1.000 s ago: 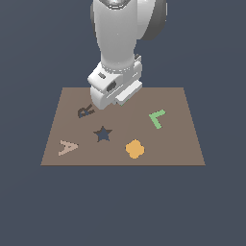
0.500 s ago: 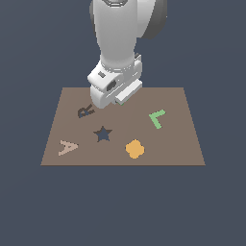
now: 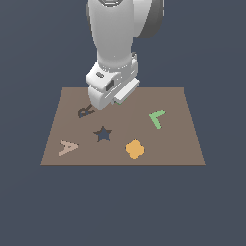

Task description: Insert a designated object into the corresponding slot on a board.

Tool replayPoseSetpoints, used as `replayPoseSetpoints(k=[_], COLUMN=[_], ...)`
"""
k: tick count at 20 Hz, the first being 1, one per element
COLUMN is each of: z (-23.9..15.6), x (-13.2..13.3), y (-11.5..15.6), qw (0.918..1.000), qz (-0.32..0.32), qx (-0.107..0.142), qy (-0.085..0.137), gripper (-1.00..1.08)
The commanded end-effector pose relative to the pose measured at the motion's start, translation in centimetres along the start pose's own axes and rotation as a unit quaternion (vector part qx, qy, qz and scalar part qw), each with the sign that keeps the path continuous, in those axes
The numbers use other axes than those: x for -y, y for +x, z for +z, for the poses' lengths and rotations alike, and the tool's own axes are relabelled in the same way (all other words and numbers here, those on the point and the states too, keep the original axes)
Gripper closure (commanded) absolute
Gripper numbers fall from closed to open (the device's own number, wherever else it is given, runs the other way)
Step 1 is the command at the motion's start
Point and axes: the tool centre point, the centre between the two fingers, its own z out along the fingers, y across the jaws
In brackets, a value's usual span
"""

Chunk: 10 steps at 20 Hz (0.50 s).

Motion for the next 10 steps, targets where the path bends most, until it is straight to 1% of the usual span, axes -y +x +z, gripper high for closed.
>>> replayPoseSetpoints(k=[1, 6, 10], z=[0.0, -0.1, -0.1], x=[-0.2, -0.9, -1.7], y=[-0.4, -1.3, -2.2], qw=[0.9999, 0.9980, 0.9937], qz=[-0.017, -0.064, -0.112], qx=[0.000, 0.000, 0.000], qy=[0.000, 0.000, 0.000], gripper=[1.08, 1.08, 1.08])
